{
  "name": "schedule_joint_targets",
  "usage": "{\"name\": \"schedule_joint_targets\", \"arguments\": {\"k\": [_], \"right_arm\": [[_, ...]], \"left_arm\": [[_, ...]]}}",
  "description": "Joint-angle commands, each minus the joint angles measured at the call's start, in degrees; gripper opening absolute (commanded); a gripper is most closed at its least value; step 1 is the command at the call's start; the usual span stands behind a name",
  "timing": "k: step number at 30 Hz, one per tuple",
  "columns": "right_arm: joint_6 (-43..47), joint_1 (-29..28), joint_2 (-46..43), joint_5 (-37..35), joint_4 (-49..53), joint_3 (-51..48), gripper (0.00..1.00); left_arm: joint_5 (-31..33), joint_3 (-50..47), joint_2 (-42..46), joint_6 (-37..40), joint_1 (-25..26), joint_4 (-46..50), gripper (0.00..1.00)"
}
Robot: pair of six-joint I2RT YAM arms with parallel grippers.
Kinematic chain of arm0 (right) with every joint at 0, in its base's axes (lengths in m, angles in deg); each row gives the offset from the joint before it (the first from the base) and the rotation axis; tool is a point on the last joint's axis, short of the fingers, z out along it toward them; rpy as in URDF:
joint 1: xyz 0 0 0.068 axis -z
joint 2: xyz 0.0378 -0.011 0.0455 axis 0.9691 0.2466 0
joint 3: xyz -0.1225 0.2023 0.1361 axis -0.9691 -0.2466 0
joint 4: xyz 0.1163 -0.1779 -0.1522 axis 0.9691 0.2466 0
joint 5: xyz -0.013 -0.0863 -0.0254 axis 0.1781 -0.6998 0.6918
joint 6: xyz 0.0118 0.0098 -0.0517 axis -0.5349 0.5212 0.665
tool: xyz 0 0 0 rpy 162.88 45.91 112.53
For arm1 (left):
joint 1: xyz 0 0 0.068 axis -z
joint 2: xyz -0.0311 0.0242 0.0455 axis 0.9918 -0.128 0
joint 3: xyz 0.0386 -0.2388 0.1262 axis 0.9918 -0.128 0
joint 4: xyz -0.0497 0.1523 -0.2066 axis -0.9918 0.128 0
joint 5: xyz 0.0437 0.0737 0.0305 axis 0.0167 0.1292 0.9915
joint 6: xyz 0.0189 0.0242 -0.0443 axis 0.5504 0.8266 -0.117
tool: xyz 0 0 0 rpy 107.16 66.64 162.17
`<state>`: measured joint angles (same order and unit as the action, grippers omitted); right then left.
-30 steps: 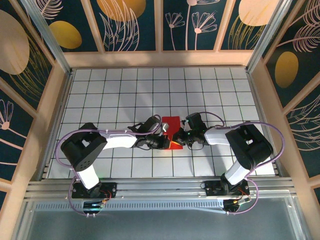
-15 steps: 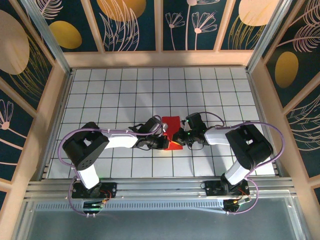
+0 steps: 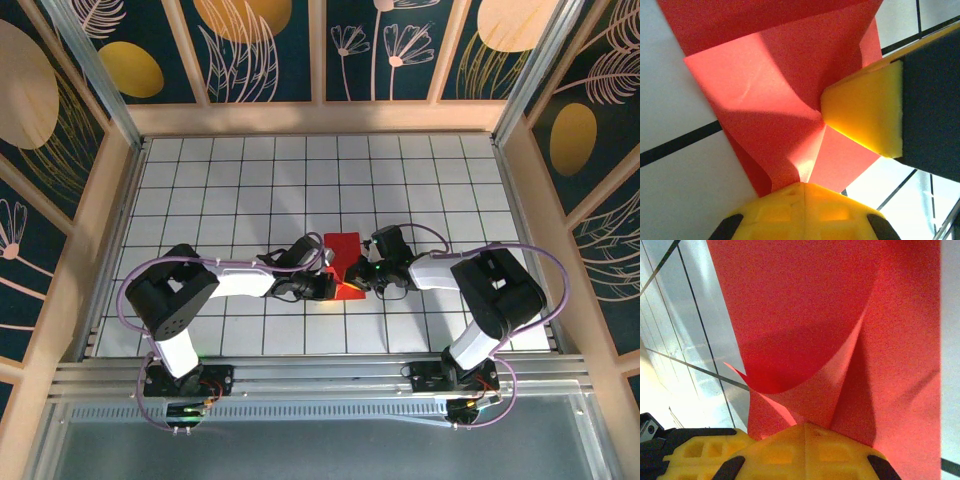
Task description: Fold a paper plane with a square sheet of paper (fold left side to right side)
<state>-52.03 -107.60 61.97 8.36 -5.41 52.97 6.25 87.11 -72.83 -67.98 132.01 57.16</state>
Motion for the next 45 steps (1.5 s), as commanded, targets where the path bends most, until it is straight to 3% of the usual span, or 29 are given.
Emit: {"name": "schedule_joint_targets", "arguments": {"k": [1,8,19,31,45], "right_arm": [[0.1,-0.4,0.7,-1.7,5.8,-0.4,0.0],[0.4,-0.4,0.2,-0.8,5.0,0.6,0.0],[-1.9,-1.2,-8.4,-1.6,-2.1,-2.9,0.0],[-2.5,-4.2,-3.0,-2.6,-8.0,-1.7,0.0],[-0.3,-3.4,1.4,-7.5,-4.9,-0.1,0.0]], "left_arm": [[2.1,-1.3,-1.0,1.1,0.2,1.6,0.03],[2.6,-2.4,-1.0,0.8,0.2,1.5,0.01],[2.8,-3.5,-1.6,1.4,0.2,0.6,0.0],[3.2,-2.4,-2.0,1.5,0.2,2.2,0.0],[5.1,-1.6,-2.5,-1.5,0.2,6.7,0.0]]}}
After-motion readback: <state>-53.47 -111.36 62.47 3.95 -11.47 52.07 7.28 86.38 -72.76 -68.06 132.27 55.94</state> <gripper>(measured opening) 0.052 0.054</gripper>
